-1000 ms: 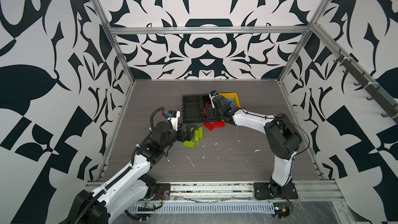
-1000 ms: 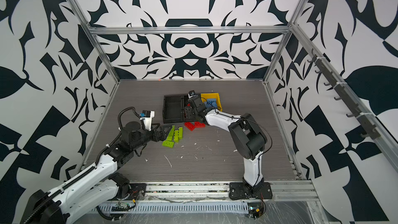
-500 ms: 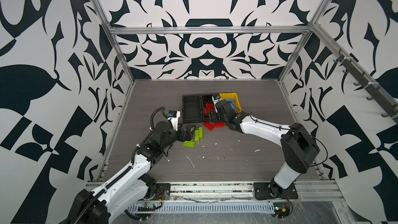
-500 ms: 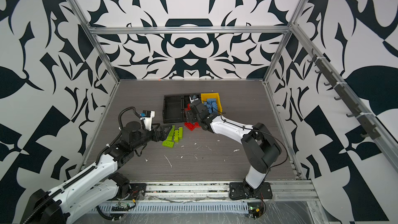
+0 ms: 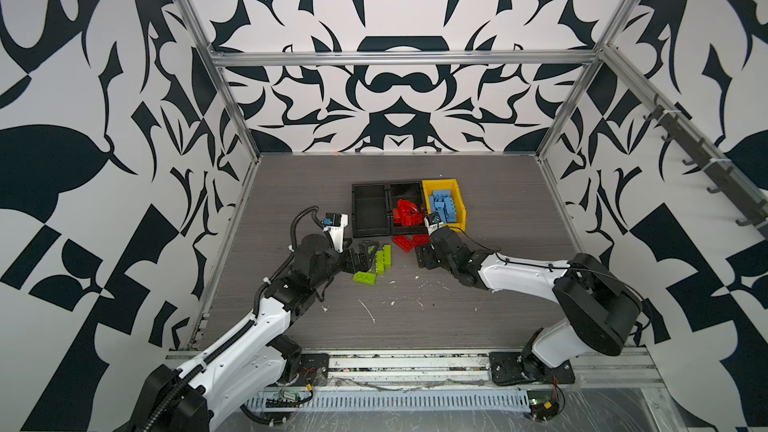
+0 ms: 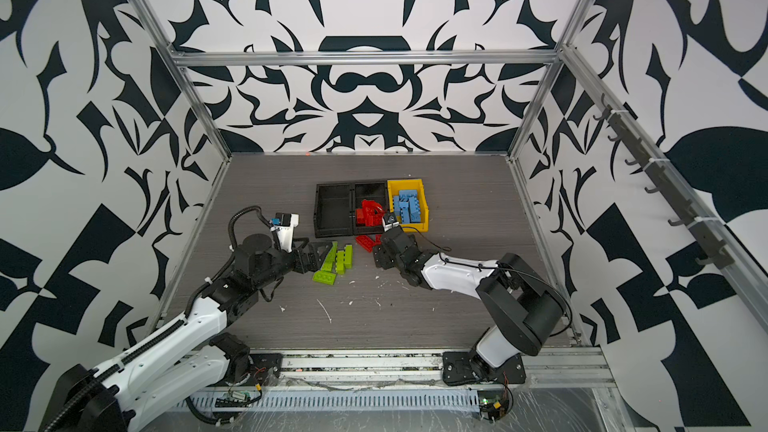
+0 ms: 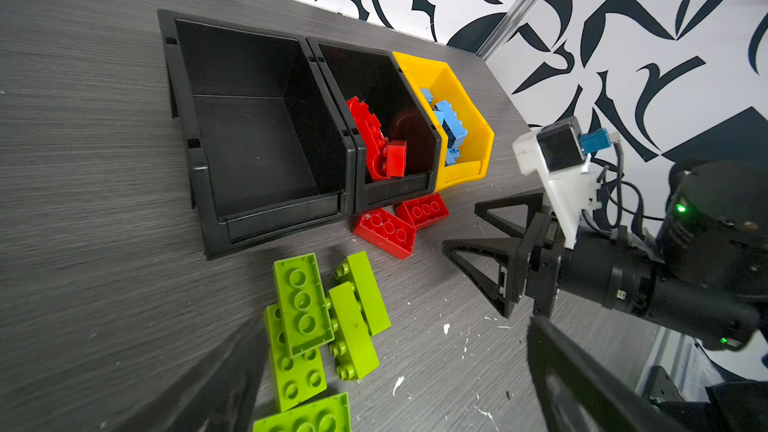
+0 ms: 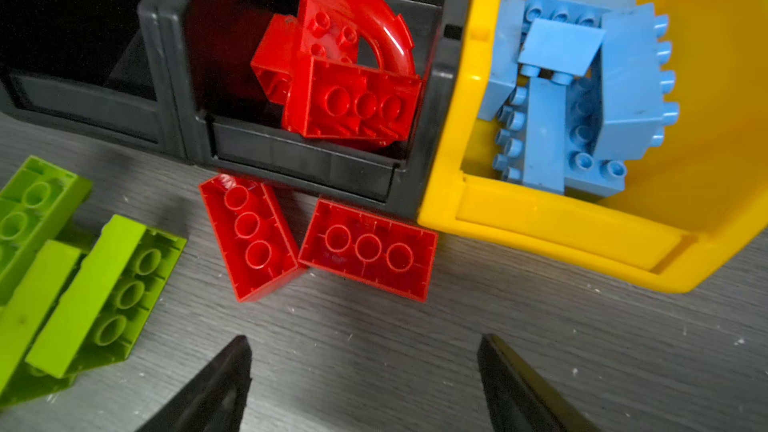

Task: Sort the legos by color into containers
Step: 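Move the right gripper back and grasp another red 2x4 brick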

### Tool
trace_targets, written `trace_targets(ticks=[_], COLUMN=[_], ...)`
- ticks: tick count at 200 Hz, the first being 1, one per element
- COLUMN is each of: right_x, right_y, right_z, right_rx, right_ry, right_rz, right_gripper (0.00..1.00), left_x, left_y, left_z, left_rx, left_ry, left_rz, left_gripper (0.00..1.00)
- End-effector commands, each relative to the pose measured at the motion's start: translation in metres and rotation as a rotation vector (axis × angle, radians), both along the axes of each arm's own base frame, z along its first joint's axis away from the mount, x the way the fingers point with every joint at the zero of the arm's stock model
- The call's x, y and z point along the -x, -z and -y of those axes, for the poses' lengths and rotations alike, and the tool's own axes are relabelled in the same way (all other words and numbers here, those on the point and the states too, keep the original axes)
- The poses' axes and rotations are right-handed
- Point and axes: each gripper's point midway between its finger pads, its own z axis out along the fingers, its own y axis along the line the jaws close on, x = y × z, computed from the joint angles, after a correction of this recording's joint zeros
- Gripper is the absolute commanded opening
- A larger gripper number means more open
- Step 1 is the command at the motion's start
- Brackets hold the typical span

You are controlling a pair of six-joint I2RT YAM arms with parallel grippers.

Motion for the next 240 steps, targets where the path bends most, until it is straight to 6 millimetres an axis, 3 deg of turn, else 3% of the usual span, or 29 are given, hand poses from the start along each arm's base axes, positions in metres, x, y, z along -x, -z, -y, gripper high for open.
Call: trace_targets(ticks=[1, 62, 137, 212, 240], right_x=[-0.009, -0.021, -0.040, -0.056, -0.058], right_y=[-0.004, 0.019, 0.034, 0.035, 0.034], right_z=[-0.007, -0.014, -0.029, -0.018, -0.011], right_rx=[-0.078, -0.075, -0.039, 0.011, 0.066], right_ry=[-0.009, -0.045, -0.067, 0.065, 0.103], right_rz=[0.028, -0.021, -0.058, -0.027, -0.009], right_gripper=[0.89, 0.89, 0.89, 0.89, 0.81], left_x=[-0.002, -0.002, -0.002, -0.001, -0.001], left_y=[-0.010, -0.009, -0.009, -0.011, -0.012], left_z=[0.001, 0.001, 0.001, 0.001, 0.001], left_rx=[0.017, 0.015, 0.015, 0.020, 0.021], left_ry=[-0.001, 0.000, 0.001, 0.004, 0.004], left_rz=[0.023, 0.023, 0.024, 0.026, 0.028], left_gripper=[1.00, 1.00, 1.00, 1.00, 1.00])
